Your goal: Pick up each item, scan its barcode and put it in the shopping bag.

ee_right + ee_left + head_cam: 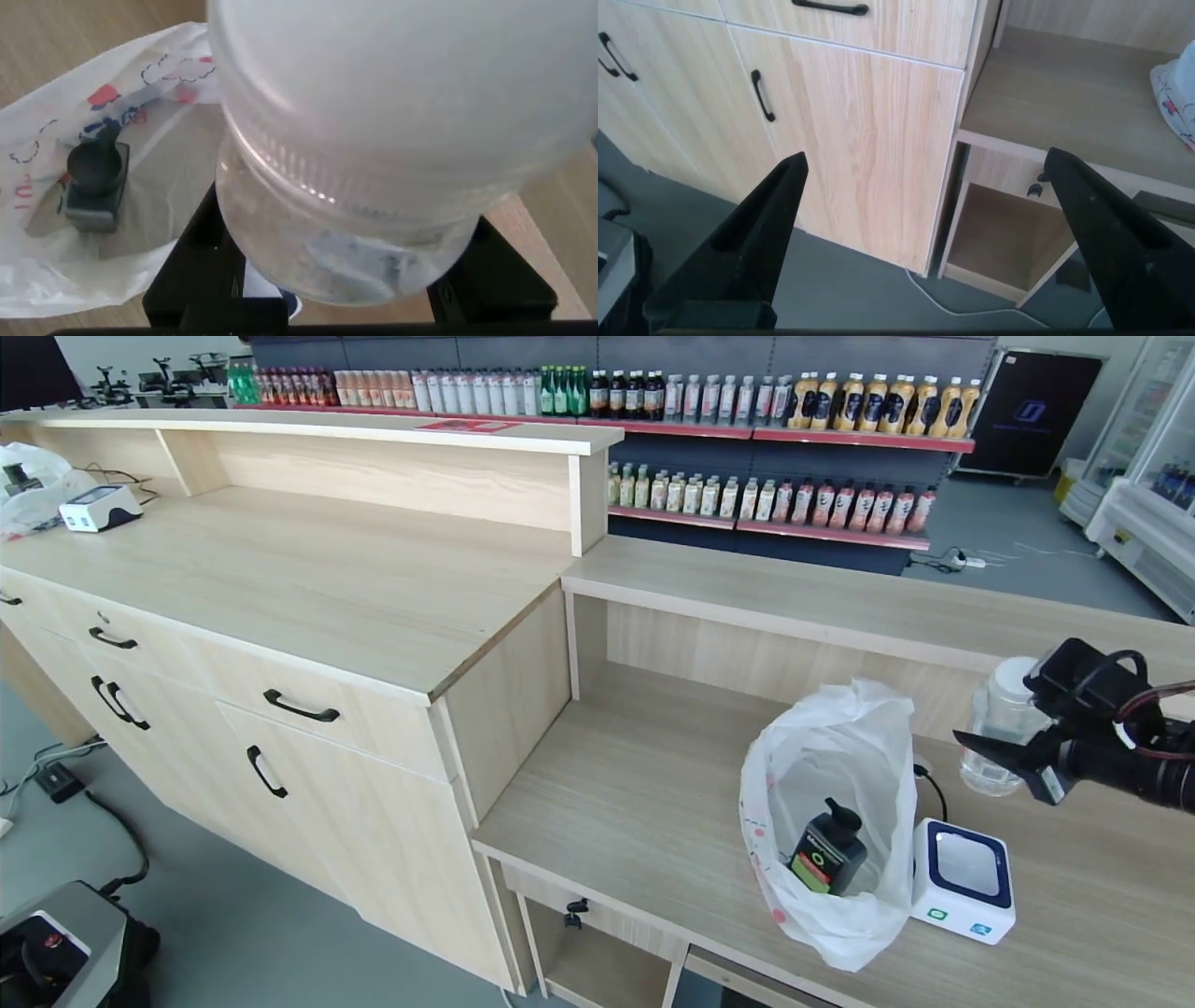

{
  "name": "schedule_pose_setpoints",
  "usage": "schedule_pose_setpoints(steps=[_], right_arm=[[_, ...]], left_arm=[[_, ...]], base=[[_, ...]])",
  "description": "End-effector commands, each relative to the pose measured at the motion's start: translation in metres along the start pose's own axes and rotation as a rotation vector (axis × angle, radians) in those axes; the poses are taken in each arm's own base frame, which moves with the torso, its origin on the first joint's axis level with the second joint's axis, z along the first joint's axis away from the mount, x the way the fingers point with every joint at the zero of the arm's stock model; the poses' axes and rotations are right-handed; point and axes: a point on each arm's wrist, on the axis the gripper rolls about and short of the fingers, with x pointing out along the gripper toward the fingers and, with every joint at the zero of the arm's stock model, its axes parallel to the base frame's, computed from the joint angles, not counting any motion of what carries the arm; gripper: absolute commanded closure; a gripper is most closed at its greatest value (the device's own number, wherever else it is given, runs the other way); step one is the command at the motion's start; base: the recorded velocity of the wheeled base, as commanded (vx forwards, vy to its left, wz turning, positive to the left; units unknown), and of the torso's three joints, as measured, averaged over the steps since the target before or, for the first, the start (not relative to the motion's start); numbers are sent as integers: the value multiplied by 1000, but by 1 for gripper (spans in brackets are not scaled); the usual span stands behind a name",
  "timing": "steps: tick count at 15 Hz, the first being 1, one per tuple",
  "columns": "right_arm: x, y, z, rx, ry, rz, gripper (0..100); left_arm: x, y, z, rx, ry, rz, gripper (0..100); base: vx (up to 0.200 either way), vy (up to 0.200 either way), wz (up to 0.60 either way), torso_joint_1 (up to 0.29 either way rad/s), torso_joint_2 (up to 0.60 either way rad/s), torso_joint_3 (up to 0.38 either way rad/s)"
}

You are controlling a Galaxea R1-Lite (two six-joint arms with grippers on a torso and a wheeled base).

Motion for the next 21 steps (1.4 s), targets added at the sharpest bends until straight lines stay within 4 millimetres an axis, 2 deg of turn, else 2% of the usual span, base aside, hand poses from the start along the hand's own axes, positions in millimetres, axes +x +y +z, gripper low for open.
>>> schedule_pose_setpoints(steps=[1,5,8,13,19,21], right_arm=[[4,-5,-21,-40,10,32,100],[0,-9,-39,-69,31,52,100],[4,-6,-44,-116,7,90,100],[33,0,-60,-176,-77,99,100],[53,9,-81,-182,-128,119,100],[57,11,-81,-184,-134,122,100]], left_arm=[[0,0,0,0,1,0,0],[0,0,0,0,1,0,0],[0,0,0,0,1,0,0],[0,0,0,0,1,0,0],[0,0,0,0,1,0,0],[0,0,0,0,1,0,0]], base=[[0,0,0,0,0,0],[0,0,0,0,0,0],[0,0,0,0,0,0],[0,0,0,0,0,0],[0,0,0,0,0,0],[0,0,0,0,0,0]])
